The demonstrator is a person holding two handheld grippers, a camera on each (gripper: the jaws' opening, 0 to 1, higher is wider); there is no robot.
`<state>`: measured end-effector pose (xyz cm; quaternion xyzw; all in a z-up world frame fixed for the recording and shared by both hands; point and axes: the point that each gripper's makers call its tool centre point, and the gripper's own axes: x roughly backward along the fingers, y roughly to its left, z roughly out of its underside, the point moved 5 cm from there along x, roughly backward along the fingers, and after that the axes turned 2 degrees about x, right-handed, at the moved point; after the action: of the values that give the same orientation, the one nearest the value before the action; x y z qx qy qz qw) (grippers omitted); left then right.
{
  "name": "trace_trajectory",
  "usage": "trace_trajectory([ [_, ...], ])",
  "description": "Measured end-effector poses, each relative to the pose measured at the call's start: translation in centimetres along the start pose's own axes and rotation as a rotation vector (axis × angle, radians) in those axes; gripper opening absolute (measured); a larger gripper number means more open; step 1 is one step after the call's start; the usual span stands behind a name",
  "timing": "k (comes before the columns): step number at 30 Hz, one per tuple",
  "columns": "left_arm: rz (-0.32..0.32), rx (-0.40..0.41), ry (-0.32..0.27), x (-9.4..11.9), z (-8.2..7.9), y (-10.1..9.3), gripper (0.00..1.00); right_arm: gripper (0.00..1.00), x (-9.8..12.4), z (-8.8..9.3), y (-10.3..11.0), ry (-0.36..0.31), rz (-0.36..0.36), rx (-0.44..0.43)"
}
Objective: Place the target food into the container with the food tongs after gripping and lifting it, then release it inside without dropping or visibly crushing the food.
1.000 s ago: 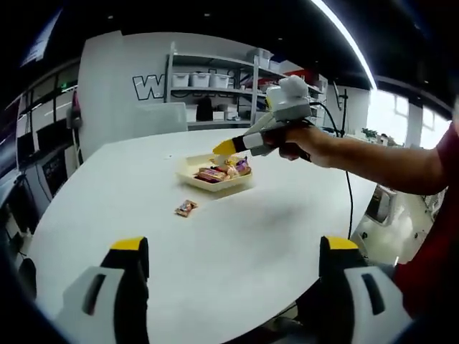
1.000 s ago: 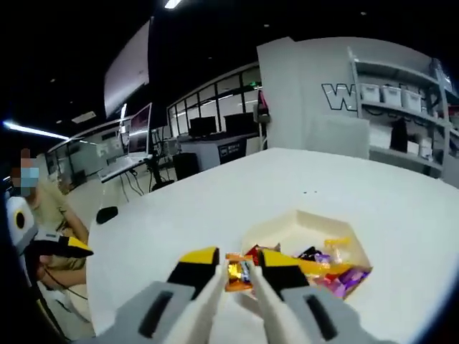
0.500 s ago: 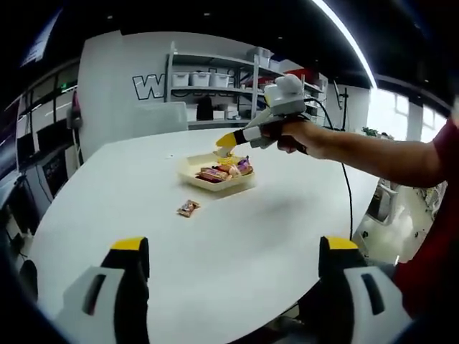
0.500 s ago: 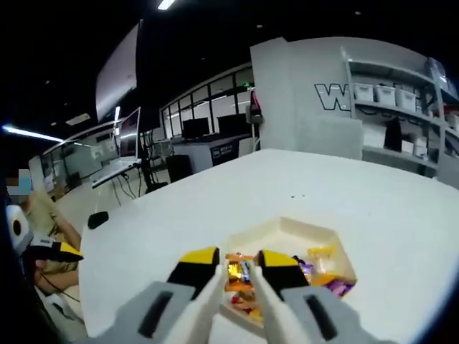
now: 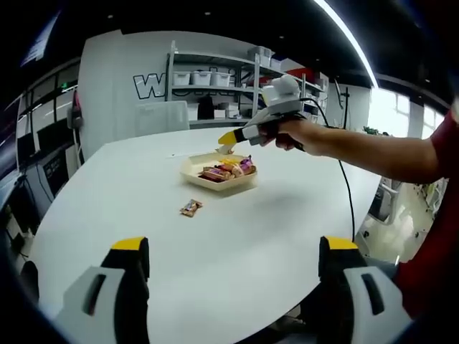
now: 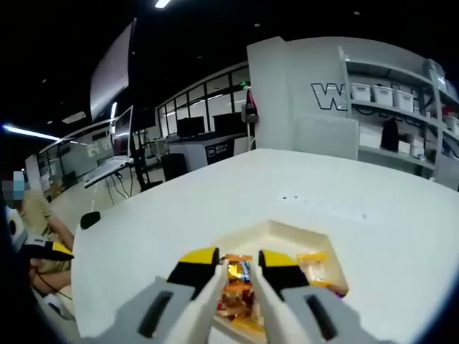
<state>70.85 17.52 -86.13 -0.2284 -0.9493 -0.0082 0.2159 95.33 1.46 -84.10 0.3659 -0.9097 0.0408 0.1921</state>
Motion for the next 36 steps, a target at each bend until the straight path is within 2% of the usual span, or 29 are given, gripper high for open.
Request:
trace_trajectory([
  [7,-0.002,0.001,0.006,-0.1,0.1,0.1,0.96,0.16,-0.6,-0.9,-0.7,-0.022,0.013,-0.012],
  [11,-0.004,0.004,0.010,-0.1,0.2,0.2,0.96,0.23,-0.6,-1.5,-0.8,-0.067,0.016,0.000],
  [12,-0.005,0.004,0.012,-0.1,0.2,0.3,0.96,0.24,-0.4,-2.0,-1.0,-0.108,0.033,0.019],
  [13,-0.005,0.006,0.012,-0.2,0.3,0.3,0.96,0.24,-0.3,-2.0,-1.0,-0.116,0.032,0.020],
  [15,-0.002,0.010,0.015,-0.3,0.5,0.3,0.96,0.24,-0.1,-1.7,-1.1,-0.110,0.027,-0.010],
  [20,0.004,0.006,0.013,-0.4,0.4,0.1,0.96,0.24,0.3,-1.7,-1.3,-0.114,0.036,-0.019],
  [22,0.006,0.005,0.010,-0.3,0.3,0.0,0.96,0.24,0.4,-1.7,-0.8,-0.115,0.020,-0.041],
  [36,0.005,0.008,-0.008,0.2,0.1,-0.1,0.96,0.24,-0.3,-1.2,2.9,-0.090,-0.043,-0.001],
])
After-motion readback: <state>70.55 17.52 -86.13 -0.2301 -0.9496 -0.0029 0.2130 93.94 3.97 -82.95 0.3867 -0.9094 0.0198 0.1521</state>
